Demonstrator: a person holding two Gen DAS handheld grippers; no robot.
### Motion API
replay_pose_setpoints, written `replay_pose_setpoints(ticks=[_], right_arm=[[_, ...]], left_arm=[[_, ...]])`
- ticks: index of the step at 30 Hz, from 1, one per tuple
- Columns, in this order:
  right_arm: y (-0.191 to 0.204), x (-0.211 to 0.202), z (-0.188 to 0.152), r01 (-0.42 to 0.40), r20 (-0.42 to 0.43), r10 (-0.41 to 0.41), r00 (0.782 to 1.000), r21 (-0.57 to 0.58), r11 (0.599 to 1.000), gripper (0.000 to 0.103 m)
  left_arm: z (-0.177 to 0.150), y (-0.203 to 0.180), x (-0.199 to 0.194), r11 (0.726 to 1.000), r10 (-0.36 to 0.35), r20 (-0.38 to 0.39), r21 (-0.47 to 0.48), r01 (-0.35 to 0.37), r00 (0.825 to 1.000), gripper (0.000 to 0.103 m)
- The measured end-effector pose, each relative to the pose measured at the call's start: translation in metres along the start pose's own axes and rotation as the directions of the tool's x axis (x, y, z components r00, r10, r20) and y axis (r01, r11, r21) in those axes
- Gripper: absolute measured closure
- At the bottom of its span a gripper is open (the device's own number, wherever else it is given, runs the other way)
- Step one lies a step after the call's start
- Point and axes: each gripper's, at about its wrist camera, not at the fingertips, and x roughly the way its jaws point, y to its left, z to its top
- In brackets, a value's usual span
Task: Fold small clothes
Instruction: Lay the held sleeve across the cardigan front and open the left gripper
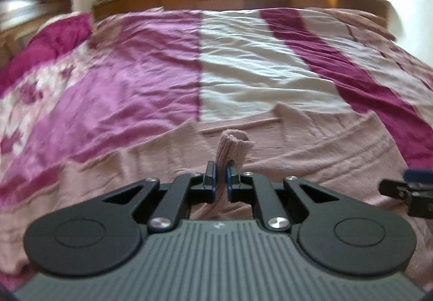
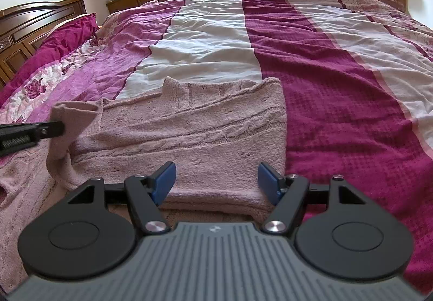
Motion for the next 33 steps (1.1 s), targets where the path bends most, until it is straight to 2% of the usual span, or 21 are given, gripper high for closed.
replay_pose_setpoints(ticks=[7, 14, 17, 22, 26, 30, 33], right_arm=[[0.0, 0.0, 0.0, 0.002, 0.0, -0.002, 1.0, -0.005, 1.0, 0.029], [0.001, 0.001, -0.002, 0.013, -0.001, -0.013, 1.0, -0.022, 1.0, 0.029], [0.002, 0.002, -0.002, 0.017, 0.0, -0.017, 1.0, -0.032, 0.999, 0.029], [0.003, 0.002, -0.002, 0.017, 0.0, -0.017, 1.0, -0.031, 0.999, 0.029], [0.002, -0.003, 0.0, 0.015, -0.009, -0.015, 1.0, -0.016, 1.0, 0.029], [-0.004, -0.029, 0.001, -0.061, -0.012, 0.062, 0.998, 0.068, 0.996, 0.029], [-0.014, -0.039, -0.001, -0.128, -0.035, 0.136, 0.99, 0.176, 0.976, 0.029]], left_arm=[[-0.008, 0.051, -0.001, 0.985, 0.05, -0.064, -0.163, -0.06, 0.997, 0.094], [-0.028, 0.084, 0.006, 0.964, 0.087, -0.168, -0.234, -0.126, 0.982, 0.092], [-0.035, 0.093, 0.007, 0.955, 0.094, -0.196, -0.26, -0.144, 0.976, 0.087], [-0.041, 0.104, 0.006, 0.938, 0.063, -0.185, -0.326, -0.122, 0.981, 0.07], [-0.043, 0.109, 0.003, 0.926, 0.044, -0.161, -0.365, -0.101, 0.986, 0.067], [-0.045, 0.111, 0.003, 0.92, 0.029, -0.142, -0.382, -0.082, 0.989, 0.067], [-0.047, 0.116, 0.005, 0.903, 0.029, -0.135, -0.421, -0.084, 0.99, 0.067]])
